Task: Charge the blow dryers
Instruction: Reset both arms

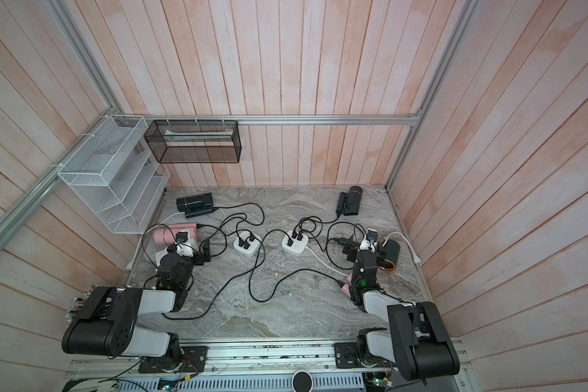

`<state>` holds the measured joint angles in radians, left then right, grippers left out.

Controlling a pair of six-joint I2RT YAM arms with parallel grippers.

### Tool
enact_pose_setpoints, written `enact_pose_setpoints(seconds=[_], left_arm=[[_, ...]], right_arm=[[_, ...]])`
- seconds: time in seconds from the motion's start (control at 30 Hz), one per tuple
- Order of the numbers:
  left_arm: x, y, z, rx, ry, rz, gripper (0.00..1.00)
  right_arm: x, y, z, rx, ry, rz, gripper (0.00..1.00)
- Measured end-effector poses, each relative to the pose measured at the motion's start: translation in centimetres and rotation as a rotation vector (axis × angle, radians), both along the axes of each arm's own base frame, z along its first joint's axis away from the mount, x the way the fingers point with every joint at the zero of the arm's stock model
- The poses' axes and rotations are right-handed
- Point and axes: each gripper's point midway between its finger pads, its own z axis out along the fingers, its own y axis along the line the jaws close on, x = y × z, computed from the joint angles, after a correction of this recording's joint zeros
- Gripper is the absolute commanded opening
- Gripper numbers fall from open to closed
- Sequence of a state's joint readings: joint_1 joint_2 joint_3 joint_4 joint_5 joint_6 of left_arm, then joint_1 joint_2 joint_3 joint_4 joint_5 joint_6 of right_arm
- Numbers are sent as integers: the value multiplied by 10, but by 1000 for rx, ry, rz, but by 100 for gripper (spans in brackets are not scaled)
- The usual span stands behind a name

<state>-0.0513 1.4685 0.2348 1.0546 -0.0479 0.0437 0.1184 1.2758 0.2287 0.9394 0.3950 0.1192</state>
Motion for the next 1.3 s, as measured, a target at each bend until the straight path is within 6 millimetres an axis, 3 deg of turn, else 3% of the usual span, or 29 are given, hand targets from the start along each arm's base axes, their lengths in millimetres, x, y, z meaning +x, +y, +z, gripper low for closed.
enact_pose_setpoints(seconds=[0.17, 0.37, 0.57, 1.03, 1.3], left_arm=[[7, 13, -9, -24, 17, 18, 100], [13, 10, 1, -41, -14, -2, 100], [13, 10, 0, -44, -11, -5, 100], [12, 4, 1, -65, -14, -86, 100], [12, 5, 0, -80, -8, -79, 100]], right_arm=[[4, 0, -5, 0, -4, 11, 99], [9, 0, -7, -22, -17, 26, 99], [16, -4, -23, -15, 4, 65, 99], [20, 3, -17, -4, -25, 129, 99], [23, 29, -16, -32, -39, 299, 99]])
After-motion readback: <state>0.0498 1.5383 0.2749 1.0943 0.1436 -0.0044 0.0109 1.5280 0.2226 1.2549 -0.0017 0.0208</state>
